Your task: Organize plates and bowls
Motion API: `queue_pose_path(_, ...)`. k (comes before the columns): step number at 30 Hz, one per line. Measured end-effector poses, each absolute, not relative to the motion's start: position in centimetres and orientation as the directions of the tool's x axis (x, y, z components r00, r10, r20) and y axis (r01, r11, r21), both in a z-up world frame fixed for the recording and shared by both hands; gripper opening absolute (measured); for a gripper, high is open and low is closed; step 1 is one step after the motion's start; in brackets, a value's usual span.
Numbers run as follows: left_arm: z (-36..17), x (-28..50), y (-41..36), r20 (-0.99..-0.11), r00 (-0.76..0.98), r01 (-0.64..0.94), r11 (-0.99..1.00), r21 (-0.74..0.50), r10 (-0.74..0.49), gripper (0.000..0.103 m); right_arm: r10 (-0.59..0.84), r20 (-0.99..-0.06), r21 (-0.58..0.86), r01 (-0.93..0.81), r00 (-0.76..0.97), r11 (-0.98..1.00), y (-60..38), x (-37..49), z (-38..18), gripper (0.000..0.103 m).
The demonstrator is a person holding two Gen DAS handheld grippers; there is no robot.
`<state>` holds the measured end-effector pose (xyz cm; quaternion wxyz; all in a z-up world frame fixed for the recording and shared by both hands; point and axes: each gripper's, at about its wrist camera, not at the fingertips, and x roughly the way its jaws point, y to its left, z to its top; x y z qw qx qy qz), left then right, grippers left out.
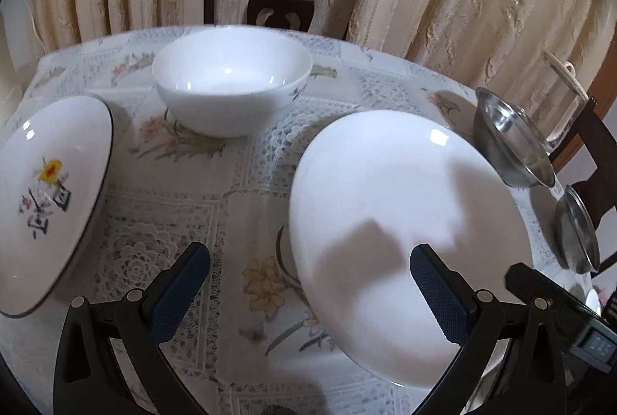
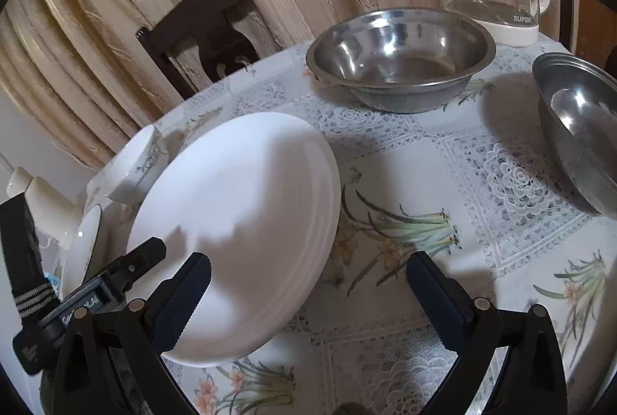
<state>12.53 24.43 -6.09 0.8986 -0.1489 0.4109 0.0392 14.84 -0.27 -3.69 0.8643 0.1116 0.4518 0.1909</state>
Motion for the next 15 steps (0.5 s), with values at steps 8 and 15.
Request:
queue_pose_path(8,-6.5,12.0,24.9,-0.728,0.681,-0.162,0.951,-0.262,-0.084,0.103,0.428,-0.739,0.327,-0.279,0.520,0.903,0.2,14.7,-3.7,0.103)
queue_pose_path(15,-6.2,11.8,24.8,-0.736,0.667,-0.110,0.962,-0.251,-0.116,0.103,0.464,-0.698,0.396,-0.245,0.546,0.885,-1.0,14.9,-3.7,0.100)
